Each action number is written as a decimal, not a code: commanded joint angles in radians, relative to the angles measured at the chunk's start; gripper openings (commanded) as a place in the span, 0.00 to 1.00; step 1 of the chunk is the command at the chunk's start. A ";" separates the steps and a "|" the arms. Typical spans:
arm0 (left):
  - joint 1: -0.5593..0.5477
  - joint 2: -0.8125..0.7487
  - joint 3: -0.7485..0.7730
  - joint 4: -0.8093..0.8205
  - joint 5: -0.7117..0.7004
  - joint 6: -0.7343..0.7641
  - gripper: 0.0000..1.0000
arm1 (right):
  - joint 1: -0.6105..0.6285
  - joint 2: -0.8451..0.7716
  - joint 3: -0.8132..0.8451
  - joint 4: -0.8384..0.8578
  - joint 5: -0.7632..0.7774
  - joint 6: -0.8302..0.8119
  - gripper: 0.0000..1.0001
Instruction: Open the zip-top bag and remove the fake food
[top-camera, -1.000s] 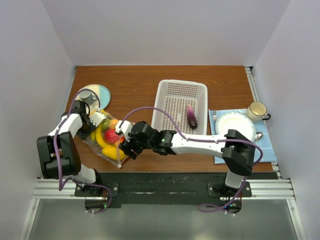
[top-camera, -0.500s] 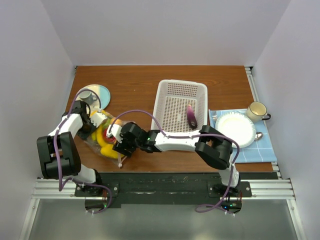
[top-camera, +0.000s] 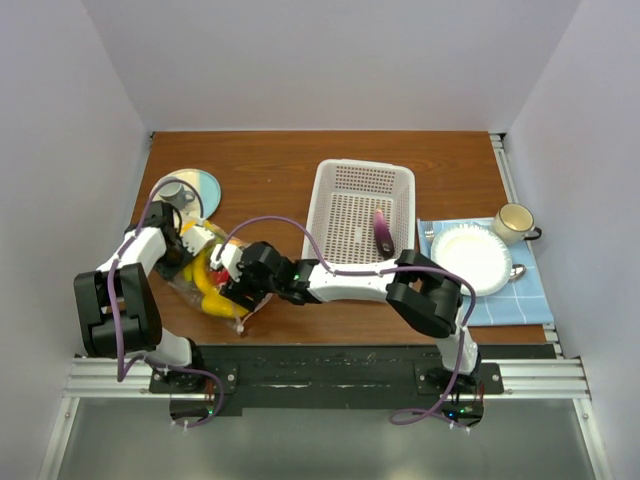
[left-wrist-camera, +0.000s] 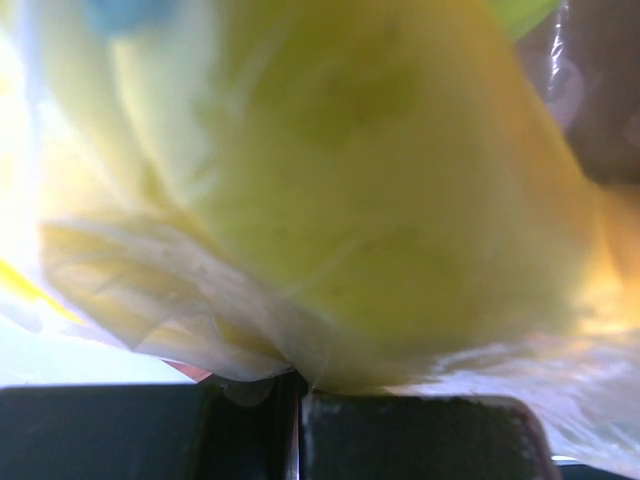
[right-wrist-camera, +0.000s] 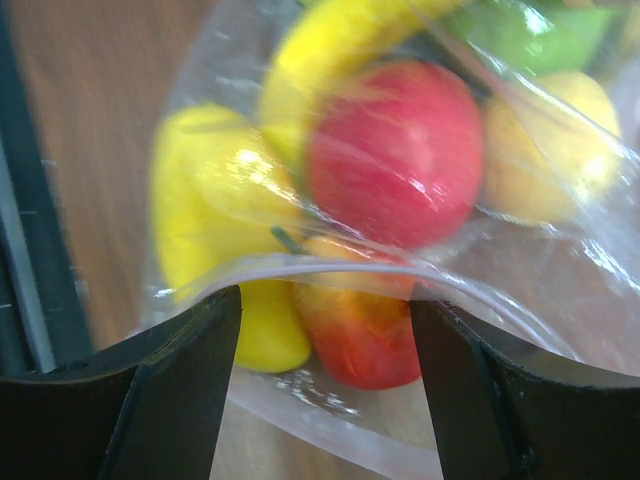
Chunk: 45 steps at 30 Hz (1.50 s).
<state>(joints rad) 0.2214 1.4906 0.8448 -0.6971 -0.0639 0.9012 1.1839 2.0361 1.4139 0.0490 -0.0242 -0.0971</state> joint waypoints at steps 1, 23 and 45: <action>-0.013 0.020 -0.019 -0.065 -0.002 0.018 0.00 | 0.002 0.003 -0.023 0.115 0.257 -0.047 0.73; -0.014 0.023 -0.021 -0.045 -0.020 0.021 0.00 | -0.049 0.030 -0.066 0.011 0.245 0.120 0.66; -0.016 -0.013 0.071 -0.044 -0.120 -0.008 0.00 | -0.101 -0.456 -0.303 -0.060 0.349 0.149 0.24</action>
<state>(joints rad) 0.2085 1.4796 0.9337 -0.7582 -0.1474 0.9001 1.1332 1.6939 1.1606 0.0425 0.2111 0.0383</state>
